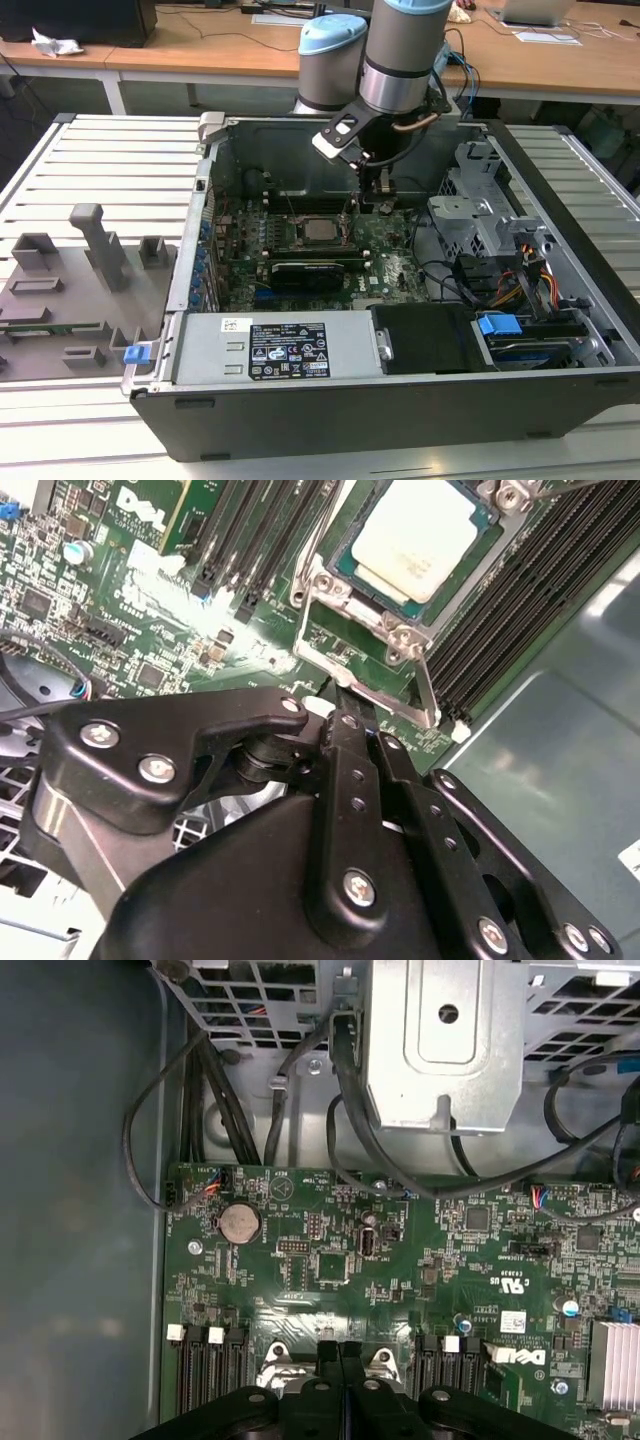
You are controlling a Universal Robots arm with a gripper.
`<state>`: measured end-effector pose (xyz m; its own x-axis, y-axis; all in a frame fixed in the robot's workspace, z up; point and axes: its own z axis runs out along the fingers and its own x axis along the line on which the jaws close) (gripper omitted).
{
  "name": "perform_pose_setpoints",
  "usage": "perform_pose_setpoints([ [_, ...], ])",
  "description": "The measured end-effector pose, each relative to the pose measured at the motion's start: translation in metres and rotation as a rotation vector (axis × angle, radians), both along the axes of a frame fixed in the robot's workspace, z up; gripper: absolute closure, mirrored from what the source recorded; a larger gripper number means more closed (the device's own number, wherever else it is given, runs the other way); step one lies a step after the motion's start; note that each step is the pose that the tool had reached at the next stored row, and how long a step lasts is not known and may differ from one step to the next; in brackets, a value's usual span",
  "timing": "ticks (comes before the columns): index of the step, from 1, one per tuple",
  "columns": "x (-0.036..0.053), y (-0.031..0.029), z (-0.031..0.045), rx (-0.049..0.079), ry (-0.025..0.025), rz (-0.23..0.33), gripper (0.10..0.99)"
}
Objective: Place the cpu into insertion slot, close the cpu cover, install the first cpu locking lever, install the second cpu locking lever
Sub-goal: 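Close the cpu cover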
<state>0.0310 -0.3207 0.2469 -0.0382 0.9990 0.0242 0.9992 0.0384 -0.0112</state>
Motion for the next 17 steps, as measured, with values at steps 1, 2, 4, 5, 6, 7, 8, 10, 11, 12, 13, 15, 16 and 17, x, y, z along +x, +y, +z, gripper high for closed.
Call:
perform_pose_setpoints([
  [1, -0.0010, 0.0000, 0.0000, 0.000, 0.0001, 0.000, 0.980],
  [2, -0.0016, 0.0000, 0.0000, 0.000, 0.0000, 0.000, 0.980],
  [4, -0.0044, 0.0000, -0.0002, 0.000, 0.0000, 0.000, 0.980],
  [5, -0.0052, 0.0000, -0.0003, 0.000, 0.0000, 0.000, 0.980],
  [6, -0.0063, 0.0000, -0.0004, 0.000, 0.0000, 0.000, 0.980],
  [7, -0.0082, 0.0000, -0.0005, 0.000, 0.0000, 0.000, 0.980],
  [8, -0.0098, 0.0000, -0.0006, 0.000, 0.0000, 0.000, 0.980],
  [10, -0.0129, 0.0000, -0.0009, 0.000, 0.0000, 0.000, 0.980],
  [11, -0.0141, 0.0000, -0.0011, 0.000, 0.0001, 0.000, 0.980],
  [12, -0.0154, 0.0000, -0.0013, 0.000, 0.0001, 0.000, 0.980],
  [13, -0.0166, 0.0000, -0.0017, 0.000, 0.0001, 0.000, 0.980],
  [15, -0.0199, 0.0000, -0.0037, 0.000, 0.0001, 0.000, 0.980],
  [16, -0.0219, 0.0000, -0.0051, 0.000, 0.0000, 0.000, 0.980],
  [17, -0.0232, 0.0000, -0.0058, 0.000, 0.0001, 0.000, 0.980],
])
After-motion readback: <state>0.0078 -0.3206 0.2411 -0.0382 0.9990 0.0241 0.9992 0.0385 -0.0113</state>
